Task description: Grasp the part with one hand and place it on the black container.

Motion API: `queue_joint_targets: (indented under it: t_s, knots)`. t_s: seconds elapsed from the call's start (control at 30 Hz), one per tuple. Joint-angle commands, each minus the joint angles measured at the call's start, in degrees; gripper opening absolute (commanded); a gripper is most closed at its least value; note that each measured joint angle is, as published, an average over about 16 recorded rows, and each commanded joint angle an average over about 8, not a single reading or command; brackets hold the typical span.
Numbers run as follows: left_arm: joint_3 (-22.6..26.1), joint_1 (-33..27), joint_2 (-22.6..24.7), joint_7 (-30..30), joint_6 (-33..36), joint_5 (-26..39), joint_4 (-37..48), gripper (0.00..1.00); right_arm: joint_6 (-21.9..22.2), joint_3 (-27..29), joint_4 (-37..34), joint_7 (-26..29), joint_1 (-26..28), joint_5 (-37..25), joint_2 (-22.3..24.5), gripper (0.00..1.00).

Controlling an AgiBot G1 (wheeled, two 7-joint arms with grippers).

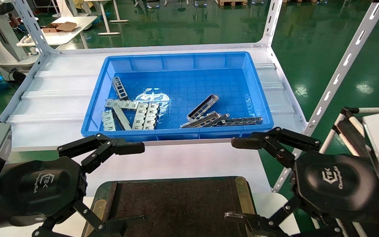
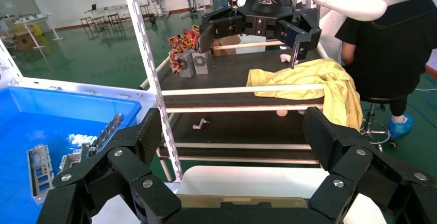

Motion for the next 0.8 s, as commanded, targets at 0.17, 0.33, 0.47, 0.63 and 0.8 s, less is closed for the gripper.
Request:
queue_joint_targets:
  t_s: [0.17, 0.33, 0.47, 0.63, 0.8]
  knots:
    - [0.0, 0.0, 0.0, 0.0, 0.0, 0.0, 0.0, 1.0, 0.0, 0.0, 0.0, 0.0, 0.0, 0.0, 0.0, 1.0]
    - [0.0, 0.0, 0.0, 0.0, 0.0, 0.0, 0.0, 1.0, 0.0, 0.0, 0.0, 0.0, 0.0, 0.0, 0.0, 1.0]
    - [0.0, 0.0, 0.0, 0.0, 0.0, 0.0, 0.0, 1.0, 0.0, 0.0, 0.0, 0.0, 0.0, 0.0, 0.0, 1.0]
    - [0.0, 0.0, 0.0, 0.0, 0.0, 0.0, 0.0, 1.0, 0.0, 0.0, 0.0, 0.0, 0.0, 0.0, 0.0, 1.0]
    - [0.0, 0.0, 0.0, 0.0, 0.0, 0.0, 0.0, 1.0, 0.0, 0.0, 0.0, 0.0, 0.0, 0.0, 0.0, 1.0]
